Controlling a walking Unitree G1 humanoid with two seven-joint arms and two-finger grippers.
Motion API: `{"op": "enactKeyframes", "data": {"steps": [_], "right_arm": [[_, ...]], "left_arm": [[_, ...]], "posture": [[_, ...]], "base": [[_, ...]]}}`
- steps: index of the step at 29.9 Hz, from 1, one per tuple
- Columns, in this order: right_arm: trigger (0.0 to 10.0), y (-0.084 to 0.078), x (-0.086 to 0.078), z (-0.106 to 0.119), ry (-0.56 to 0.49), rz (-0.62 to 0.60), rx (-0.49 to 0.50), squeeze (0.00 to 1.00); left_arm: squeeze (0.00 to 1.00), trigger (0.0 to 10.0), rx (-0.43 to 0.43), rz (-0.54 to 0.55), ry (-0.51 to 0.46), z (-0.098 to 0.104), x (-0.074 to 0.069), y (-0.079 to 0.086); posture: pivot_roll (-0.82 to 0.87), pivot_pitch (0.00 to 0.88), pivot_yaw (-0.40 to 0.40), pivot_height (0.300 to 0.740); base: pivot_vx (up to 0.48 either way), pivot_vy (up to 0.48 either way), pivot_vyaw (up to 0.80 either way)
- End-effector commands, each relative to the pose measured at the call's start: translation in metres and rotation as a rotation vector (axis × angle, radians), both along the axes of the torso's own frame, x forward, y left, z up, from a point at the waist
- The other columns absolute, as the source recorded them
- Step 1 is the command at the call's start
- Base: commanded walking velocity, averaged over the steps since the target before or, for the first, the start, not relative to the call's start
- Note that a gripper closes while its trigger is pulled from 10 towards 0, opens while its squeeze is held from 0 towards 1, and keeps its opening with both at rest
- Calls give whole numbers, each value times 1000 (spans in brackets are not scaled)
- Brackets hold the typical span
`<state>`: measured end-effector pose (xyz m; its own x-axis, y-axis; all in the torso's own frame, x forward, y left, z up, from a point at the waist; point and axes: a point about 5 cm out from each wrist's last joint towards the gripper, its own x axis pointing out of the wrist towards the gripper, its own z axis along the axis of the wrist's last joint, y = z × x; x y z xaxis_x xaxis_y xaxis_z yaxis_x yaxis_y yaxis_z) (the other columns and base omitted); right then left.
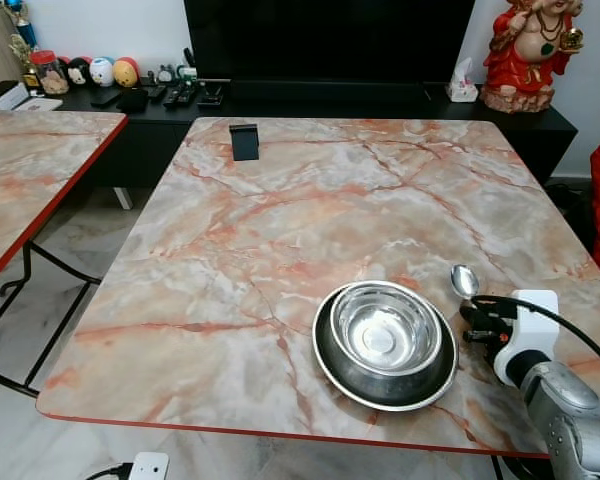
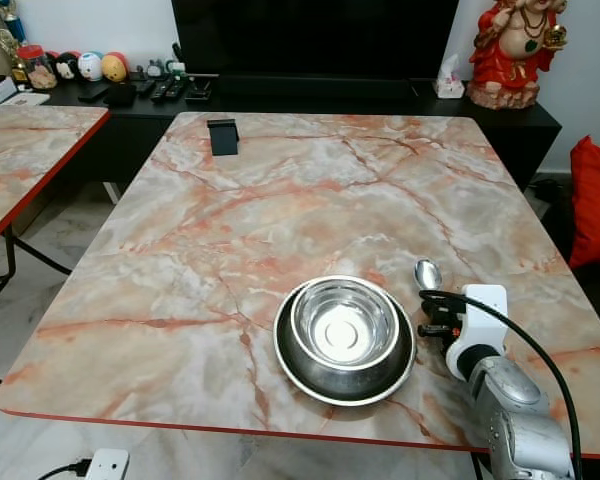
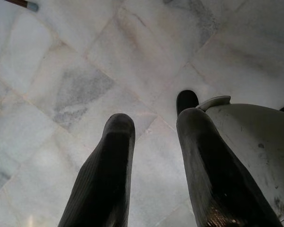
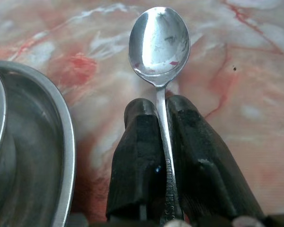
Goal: Setting the table
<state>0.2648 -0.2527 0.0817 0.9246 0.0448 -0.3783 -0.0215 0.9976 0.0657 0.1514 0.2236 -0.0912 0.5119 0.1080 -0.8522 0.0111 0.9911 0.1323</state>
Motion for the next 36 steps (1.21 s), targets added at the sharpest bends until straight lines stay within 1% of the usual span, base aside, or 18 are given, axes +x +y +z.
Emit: {"op": "enactKeyframes", "data": {"steps": [1, 6, 12, 21, 25, 29, 36], "right_arm": [[10000, 2, 3, 0, -6, 1, -1, 0], [10000, 1, 2, -5, 25, -5, -15, 0], [10000, -2, 1, -6, 29, -22, -22, 0], [10000, 0, 0, -6, 31, -11, -27, 0], [10000, 1, -1, -6, 38, -3, -25, 0], [10000, 3, -5, -13, 72, 8, -42, 0], [10000, 5, -6, -15, 82, 12, -41, 0]], "left_arm": [[0, 10000, 14, -16, 18, -2, -4, 0], [0, 10000, 17, -14, 21, -2, -5, 1], [0, 10000, 19, -18, 18, -1, -3, 3], [0, 10000, 22, -23, 16, 1, -1, 6], [0, 10000, 21, -25, 13, 1, 0, 6], [0, 10000, 17, -29, 10, 1, 1, 3], [0, 10000, 12, -33, 6, 1, 3, 1]], "posture": [[-32, 0, -1, 731], [-30, 0, 0, 731], [-35, 0, 8, 731], [-38, 0, 14, 731], [-35, 0, 14, 731], [-35, 0, 14, 731], [-34, 0, 16, 731]], "base": [[0, 0, 0], [0, 0, 0], [0, 0, 0], [0, 0, 0], [0, 0, 0], [0, 0, 0], [0, 0, 0]]}}
